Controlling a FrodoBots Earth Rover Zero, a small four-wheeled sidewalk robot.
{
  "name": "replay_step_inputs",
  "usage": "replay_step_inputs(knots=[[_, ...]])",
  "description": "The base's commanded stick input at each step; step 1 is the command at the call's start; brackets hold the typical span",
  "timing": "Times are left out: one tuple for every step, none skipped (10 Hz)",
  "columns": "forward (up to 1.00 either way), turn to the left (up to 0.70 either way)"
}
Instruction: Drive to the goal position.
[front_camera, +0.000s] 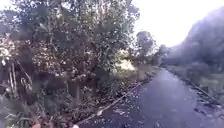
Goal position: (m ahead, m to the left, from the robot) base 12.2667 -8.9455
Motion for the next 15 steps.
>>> replay_step_inputs(knots=[[-0.5, 0.5], [-0.5, 0.5], [-0.5, 0.5], [-0.5, 0.5], [-0.5, 0.5], [-0.5, 0.5], [-0.5, 0.5], [-0.5, 0.5], [-0.5, 0.5], [-0.5, 0.5], [-0.5, 0.5], [-0.5, 0.5], [-0.29, 0.29], [-0.07, 0.07], [0.0, 0.0]])
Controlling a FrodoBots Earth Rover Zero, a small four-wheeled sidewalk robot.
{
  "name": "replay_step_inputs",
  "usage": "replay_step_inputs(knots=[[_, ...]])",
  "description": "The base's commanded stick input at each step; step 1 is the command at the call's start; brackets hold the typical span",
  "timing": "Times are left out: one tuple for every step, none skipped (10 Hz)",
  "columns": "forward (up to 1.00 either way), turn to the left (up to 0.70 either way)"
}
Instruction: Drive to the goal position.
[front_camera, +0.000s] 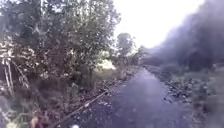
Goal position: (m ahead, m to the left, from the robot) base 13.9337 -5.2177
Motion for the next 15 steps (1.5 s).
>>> replay_step_inputs(knots=[[0.0, 0.0], [0.05, 0.0], [0.08, 0.0], [0.16, 0.0], [0.33, 0.0], [0.5, 0.0], [0.5, 0.0], [0.5, 0.0], [0.5, -0.09], [0.5, -0.22], [0.5, -0.3], [0.5, -0.34], [0.5, -0.38], [0.5, -0.38], [0.5, -0.39]])
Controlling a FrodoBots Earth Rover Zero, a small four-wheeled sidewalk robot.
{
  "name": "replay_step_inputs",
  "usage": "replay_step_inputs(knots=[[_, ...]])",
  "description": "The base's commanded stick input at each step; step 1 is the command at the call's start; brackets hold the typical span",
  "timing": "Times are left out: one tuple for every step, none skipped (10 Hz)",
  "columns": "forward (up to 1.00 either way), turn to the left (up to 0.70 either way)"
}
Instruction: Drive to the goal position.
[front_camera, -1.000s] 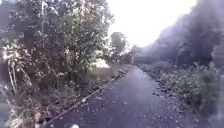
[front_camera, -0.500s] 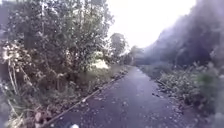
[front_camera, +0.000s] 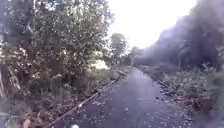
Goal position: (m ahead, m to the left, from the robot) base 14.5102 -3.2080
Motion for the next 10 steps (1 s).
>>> replay_step_inputs(knots=[[0.5, -0.44], [0.5, -0.49], [0.5, -0.5], [0.5, -0.5], [0.5, -0.5], [0.5, -0.5], [0.5, -0.5], [0.5, -0.5], [0.5, -0.5], [0.5, -0.5]])
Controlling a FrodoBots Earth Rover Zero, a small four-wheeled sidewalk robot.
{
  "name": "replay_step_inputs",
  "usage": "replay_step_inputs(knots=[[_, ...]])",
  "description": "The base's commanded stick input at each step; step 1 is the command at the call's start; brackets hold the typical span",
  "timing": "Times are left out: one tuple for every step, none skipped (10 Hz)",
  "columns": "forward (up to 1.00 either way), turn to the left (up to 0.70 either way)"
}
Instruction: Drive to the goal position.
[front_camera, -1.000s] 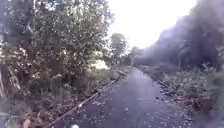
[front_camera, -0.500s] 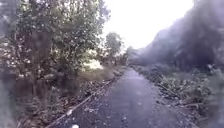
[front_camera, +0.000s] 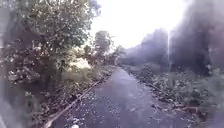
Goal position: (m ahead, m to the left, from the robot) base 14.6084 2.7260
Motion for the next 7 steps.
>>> replay_step_inputs(knots=[[0.5, 0.0], [0.5, 0.0], [0.5, 0.0], [0.5, 0.0], [0.5, 0.0], [0.5, 0.0], [0.5, 0.0]])
